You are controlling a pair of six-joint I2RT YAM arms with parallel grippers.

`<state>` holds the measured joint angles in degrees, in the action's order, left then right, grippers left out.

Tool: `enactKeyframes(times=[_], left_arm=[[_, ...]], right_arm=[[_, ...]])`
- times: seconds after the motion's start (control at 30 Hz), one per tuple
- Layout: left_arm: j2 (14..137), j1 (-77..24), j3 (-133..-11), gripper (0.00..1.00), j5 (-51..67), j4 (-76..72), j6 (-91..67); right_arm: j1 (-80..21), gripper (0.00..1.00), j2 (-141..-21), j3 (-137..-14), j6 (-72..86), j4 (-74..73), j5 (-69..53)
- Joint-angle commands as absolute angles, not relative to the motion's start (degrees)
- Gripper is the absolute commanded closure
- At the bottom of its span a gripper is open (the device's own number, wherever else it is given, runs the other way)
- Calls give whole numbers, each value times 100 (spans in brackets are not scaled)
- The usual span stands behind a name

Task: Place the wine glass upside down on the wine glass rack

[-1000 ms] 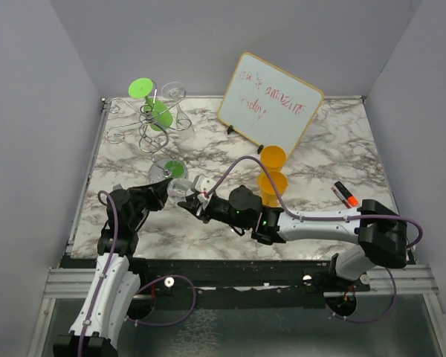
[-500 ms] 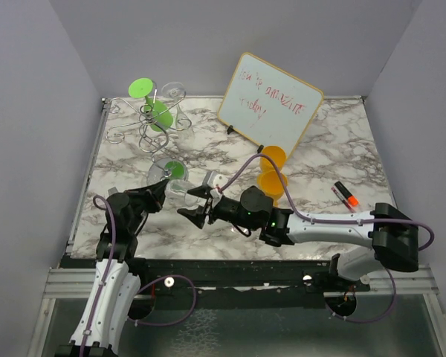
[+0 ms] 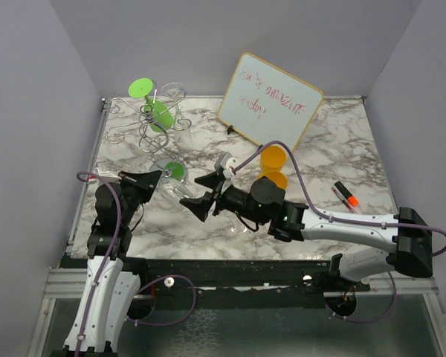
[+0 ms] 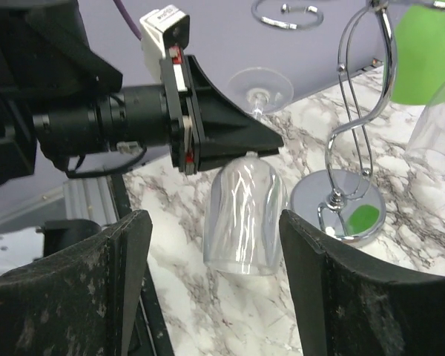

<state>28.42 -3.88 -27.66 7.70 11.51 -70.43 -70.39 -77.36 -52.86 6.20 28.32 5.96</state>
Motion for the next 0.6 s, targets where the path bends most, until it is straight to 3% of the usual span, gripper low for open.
enactKeyframes(times=[0.0, 0.2, 0.57], left_arm=[[2775, -396, -3047, 100, 991, 1076, -4785], [2316, -396, -3172, 100, 1238, 1209, -3208], [1679, -396, -3677, 100, 1881, 1294, -1842]], right_arm=[[-6947, 25, -7797, -5993, 1184, 1997, 448], [-6829, 25, -8079, -6886, 1940, 1009, 194], [-6564, 26, -8580, -7986, 3026, 12, -633]])
